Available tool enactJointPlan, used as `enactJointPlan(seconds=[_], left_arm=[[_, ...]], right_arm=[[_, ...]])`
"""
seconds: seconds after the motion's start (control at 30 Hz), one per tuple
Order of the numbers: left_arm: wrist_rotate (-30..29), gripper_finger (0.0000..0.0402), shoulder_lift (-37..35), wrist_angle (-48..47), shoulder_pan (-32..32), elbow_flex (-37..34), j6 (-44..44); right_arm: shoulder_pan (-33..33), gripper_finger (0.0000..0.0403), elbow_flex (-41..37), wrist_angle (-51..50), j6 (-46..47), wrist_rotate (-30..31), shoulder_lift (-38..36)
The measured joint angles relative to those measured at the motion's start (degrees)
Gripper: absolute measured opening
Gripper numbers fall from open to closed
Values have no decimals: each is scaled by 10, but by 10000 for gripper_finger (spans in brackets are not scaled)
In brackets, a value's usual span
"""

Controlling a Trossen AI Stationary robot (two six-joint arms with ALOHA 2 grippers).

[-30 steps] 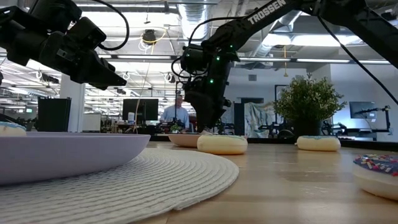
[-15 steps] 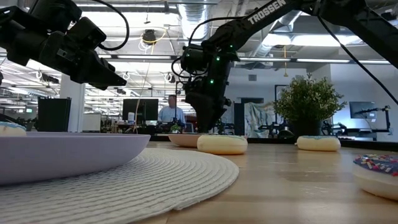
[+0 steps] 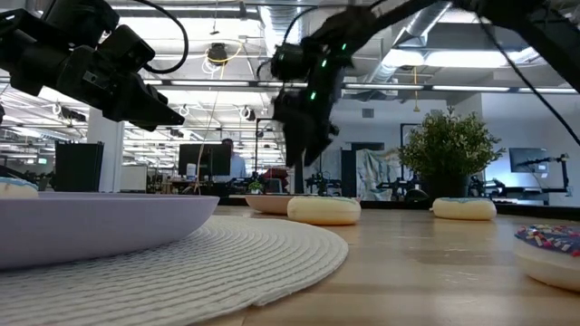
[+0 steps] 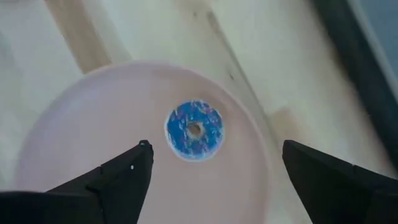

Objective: Pick & Place donuts
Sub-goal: Put the small light blue donut on the pink plate

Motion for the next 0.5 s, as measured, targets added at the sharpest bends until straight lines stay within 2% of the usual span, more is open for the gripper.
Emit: enactJointPlan(seconds=[0.27, 0.37, 0.5], left_arm=[[0, 0, 0, 0, 0, 0, -5], [0, 0, 0, 0, 0, 0, -14], [0, 0, 0, 0, 0, 0, -28]], right_arm=[[16, 328, -17, -35, 14, -46, -122], [33, 319, -87, -14, 28, -51, -188], [65, 315, -230, 54, 87, -51, -298]])
